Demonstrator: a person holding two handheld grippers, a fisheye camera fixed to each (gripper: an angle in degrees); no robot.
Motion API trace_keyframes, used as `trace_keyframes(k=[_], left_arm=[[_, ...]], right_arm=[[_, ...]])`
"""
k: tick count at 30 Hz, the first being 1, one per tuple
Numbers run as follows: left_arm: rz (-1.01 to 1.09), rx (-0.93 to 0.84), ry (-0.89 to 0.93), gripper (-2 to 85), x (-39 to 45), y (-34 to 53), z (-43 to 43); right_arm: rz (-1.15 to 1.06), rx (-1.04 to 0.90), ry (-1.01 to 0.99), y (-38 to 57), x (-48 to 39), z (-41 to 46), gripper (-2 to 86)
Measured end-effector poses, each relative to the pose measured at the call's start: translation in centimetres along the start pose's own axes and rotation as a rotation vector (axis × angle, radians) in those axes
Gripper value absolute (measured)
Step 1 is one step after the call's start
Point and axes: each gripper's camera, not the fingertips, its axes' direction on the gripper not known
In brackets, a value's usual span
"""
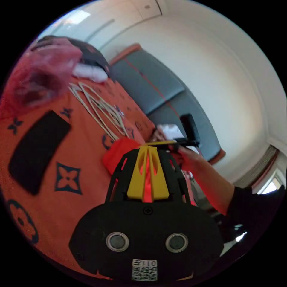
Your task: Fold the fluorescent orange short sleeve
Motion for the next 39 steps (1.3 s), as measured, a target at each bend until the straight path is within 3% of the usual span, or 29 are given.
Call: trace_keyframes(k=[3, 4, 7, 10, 13, 17, 19, 22, 29, 33, 39], left_arm=[[-0.181, -0.235, 0.118, 0.2, -1.4, 3.2, 5.9], [-0.266, -0.262, 0.031, 0.1, -2.1, 4.9, 7.1], [-0.334, -0.143, -0.04, 0.1, -1.5, 7.5, 7.4], [-0.228, -0.028, -0.228, 0.1, 2.0, 8.5, 6.6], [-0.156, 0.103, -0.187, 0.1, 5.1, 10.0, 6.0], [0.041, 0.041, -0.099, 0.3, 10.2, 11.9, 8.4], [0.231, -0.089, 0.018, 0.7, 14.7, 13.9, 11.5], [0.505, -0.296, 0.22, 1.7, 21.6, 17.8, 15.8], [0.716, -0.551, 0.461, 3.7, 35.4, 28.8, 24.4], [0.943, -0.692, 0.408, 11.2, 47.2, 34.7, 33.4], [1.192, -1.16, 0.133, 17.8, 58.7, 46.4, 49.6]], right_arm=[[0.082, 0.01, 0.086, 2.2, 1.2, 1.5, 0.4], [0.141, 0.105, 0.082, 3.6, 1.9, 0.5, 0.4], [0.259, 0.366, 0.118, 9.3, 2.3, -4.5, 0.4], [0.282, 0.454, 0.207, 17.8, 0.3, -9.2, 0.9], [0.439, 0.513, 0.358, 30.0, -1.7, -12.1, 1.9], [0.759, 0.581, 0.402, 47.8, -3.8, -14.0, 4.6], [1.02, 0.622, 0.404, 59.6, -5.8, -14.5, 6.5], [1.242, 0.687, 0.345, 71.5, -8.6, -14.2, 7.8], [1.346, 0.889, 0.252, 86.9, -11.0, -15.0, 9.9], [1.378, 1.097, 0.028, 93.7, -9.3, -15.6, 13.8], [1.452, 1.247, -0.155, 100.0, -7.8, -15.4, 10.1]])
